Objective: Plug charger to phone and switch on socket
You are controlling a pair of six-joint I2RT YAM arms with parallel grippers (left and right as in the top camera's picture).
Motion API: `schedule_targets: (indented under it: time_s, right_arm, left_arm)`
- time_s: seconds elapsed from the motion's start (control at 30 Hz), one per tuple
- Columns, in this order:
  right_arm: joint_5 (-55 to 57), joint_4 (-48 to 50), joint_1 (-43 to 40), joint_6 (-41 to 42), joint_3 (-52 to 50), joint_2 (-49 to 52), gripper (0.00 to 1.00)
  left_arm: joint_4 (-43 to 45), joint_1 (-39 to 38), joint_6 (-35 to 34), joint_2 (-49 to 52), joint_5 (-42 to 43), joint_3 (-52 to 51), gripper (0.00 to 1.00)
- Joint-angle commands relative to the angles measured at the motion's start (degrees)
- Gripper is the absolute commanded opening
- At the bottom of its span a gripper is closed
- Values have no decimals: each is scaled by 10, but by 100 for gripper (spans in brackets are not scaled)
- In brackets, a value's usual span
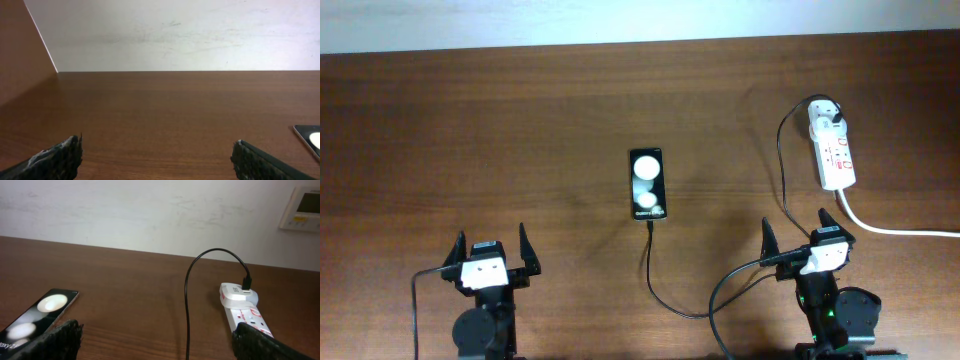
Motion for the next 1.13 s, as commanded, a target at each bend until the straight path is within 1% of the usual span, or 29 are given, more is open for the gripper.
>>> schedule_targets:
  time_s: [0.0,0.17,0.33,1.1]
  right_arm:
    - [5,-4,2,-4,-3,-6,99]
    - [5,-4,1,-4,-3,-6,99]
    - [5,-4,-30,-4,-3,-6,99]
    - [5,-4,-30,-4,-3,-6,99]
  left_arm:
    - [1,2,9,-3,4,-4,99]
    - [1,2,9,-3,4,-4,99]
    - [1,2,9,-3,4,-4,99]
    - [1,2,9,-3,4,-4,99]
